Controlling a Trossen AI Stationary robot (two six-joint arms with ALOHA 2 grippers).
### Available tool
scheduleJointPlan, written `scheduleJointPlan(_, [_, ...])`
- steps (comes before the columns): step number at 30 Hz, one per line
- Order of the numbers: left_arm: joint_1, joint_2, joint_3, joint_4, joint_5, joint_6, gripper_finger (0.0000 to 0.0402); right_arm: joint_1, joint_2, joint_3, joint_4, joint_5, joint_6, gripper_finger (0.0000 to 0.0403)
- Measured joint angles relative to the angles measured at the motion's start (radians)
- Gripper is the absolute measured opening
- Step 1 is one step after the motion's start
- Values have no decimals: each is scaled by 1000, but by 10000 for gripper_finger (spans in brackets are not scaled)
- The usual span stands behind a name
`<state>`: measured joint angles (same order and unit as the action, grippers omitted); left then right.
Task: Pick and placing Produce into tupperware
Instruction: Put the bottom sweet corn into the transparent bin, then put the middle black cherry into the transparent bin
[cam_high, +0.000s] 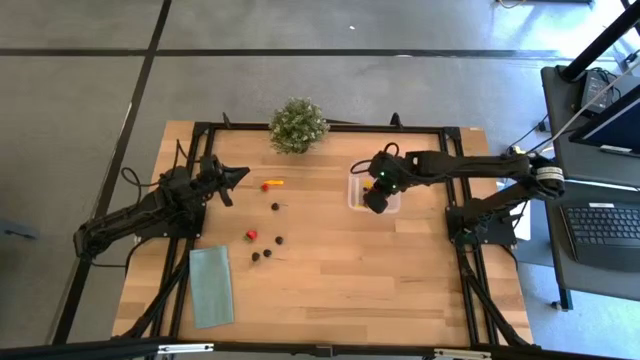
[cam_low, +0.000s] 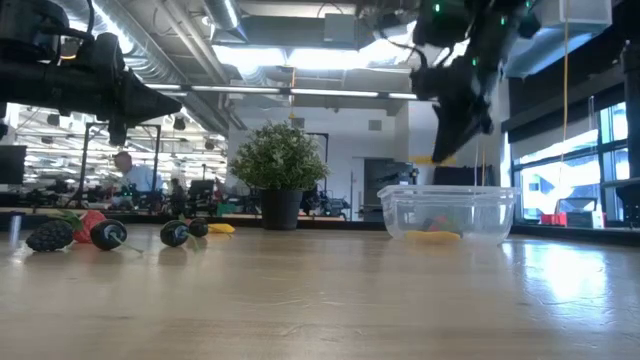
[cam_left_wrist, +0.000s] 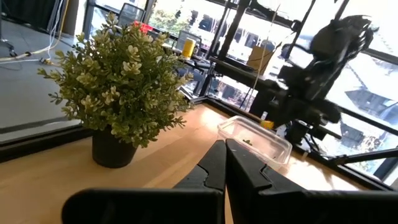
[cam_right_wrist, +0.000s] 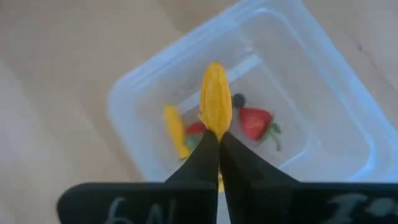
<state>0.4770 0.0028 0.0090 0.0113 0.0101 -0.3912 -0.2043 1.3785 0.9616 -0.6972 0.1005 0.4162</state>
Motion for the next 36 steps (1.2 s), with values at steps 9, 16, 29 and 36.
scheduleJointPlan(9, [0,0,0,0,2,0,0,-68,0,-125,155,-35,-6,15])
scheduleJointPlan(16, [0,0,0,0,2,0,0,-68,0,-132,165,-35,-6,33])
scheduleJointPlan(29, [0,0,0,0,2,1,0,-68,0,-132,235,-35,-31,199])
scheduleJointPlan(36, [0,0,0,0,2,1,0,-29,0,-101,354,-129,-56,249])
